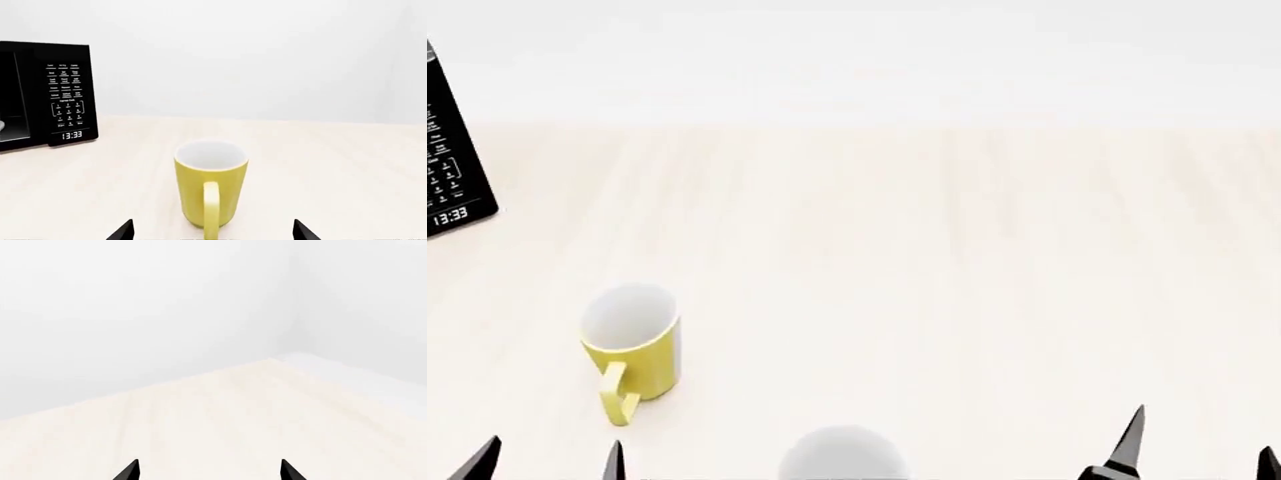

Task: Put the yellow and white mug to the front of the white mug.

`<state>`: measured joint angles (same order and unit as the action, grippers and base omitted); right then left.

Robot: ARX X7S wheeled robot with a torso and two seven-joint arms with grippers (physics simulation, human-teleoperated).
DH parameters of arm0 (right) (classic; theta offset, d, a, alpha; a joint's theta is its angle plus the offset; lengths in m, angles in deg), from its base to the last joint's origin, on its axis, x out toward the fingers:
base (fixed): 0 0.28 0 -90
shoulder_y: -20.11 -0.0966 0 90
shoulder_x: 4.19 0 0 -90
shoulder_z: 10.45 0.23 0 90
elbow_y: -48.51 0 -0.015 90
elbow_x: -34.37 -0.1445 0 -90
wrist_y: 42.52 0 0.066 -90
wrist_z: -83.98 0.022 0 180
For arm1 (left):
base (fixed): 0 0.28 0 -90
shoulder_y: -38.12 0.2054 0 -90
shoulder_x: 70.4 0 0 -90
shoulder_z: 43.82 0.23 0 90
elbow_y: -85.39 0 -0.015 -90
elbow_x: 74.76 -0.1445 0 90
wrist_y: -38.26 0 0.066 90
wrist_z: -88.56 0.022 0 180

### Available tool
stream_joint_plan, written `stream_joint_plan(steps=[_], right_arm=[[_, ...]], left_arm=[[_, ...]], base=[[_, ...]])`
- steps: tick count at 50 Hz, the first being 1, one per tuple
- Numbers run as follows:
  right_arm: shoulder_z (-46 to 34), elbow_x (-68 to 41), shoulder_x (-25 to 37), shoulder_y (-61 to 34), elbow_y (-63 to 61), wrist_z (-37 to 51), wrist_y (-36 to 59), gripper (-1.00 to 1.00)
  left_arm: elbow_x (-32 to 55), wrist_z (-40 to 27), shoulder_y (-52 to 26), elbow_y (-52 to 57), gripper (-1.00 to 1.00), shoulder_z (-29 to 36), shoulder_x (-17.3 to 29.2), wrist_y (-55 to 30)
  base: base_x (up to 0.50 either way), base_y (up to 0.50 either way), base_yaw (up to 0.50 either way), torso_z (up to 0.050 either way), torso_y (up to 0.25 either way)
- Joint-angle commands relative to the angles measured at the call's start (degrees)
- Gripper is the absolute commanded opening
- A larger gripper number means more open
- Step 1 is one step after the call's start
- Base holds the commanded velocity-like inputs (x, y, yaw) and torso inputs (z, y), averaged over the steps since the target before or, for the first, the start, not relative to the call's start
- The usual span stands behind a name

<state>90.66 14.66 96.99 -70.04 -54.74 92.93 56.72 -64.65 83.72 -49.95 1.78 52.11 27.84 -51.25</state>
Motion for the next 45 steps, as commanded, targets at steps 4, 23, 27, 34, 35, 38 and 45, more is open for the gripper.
stream_joint_plan(steps=[4, 23, 27, 34, 35, 38, 45], right_arm=[[-0.3, -0.4, -0.2, 0.3, 0.3, 0.7, -0.6, 1.0], [-1.5, 0.5, 0.4, 0.6, 1.6, 1.6, -0.5, 1.0], [-1.2, -0.8, 0.3, 0.7, 1.4, 1.3, -0.7, 1.0], [-1.3, -0.6, 0.4, 0.9, 1.3, 1.7, -1.0, 1.0], [-1.3, -0.5, 0.4, 0.9, 1.3, 1.8, -1.1, 1.0], [-1.1, -0.8, 0.5, 1.1, 1.0, 2.0, -1.0, 1.0], [-1.2, -0.8, 0.5, 1.3, 1.3, 2.2, -1.3, 1.0]], left_arm=[[0.7, -0.6, -0.2, -0.4, 1.0, 0.5, 0.6, 0.0], [1.1, -1.2, -0.2, -0.8, 1.0, 1.5, 1.2, 0.4], [1.2, -1.4, -0.1, -0.7, 1.0, 1.6, 1.3, 0.3], [1.3, -1.7, -0.2, -0.8, 1.0, 1.9, 1.6, 0.4], [1.4, -1.7, -0.2, -0.7, 1.0, 1.9, 1.6, 0.3], [1.4, -1.9, -0.2, -0.7, 1.0, 2.0, 1.7, 0.3], [1.8, -2.4, -0.7, -1.5, 1.0, 1.9, 1.7, 0.0]], base=[[0.0, 0.0, 0.0, 0.0, 0.0], [0.09, -0.13, 0.0, 0.0, 0.0], [0.01, 0.0, 0.0, 0.0, 0.0], [0.0, 0.0, 0.0, 0.0, 0.0], [0.0, 0.0, 0.0, 0.0, 0.0], [0.0, 0.0, 0.0, 0.0, 0.0], [0.0, 0.0, 0.0, 0.0, 0.0]])
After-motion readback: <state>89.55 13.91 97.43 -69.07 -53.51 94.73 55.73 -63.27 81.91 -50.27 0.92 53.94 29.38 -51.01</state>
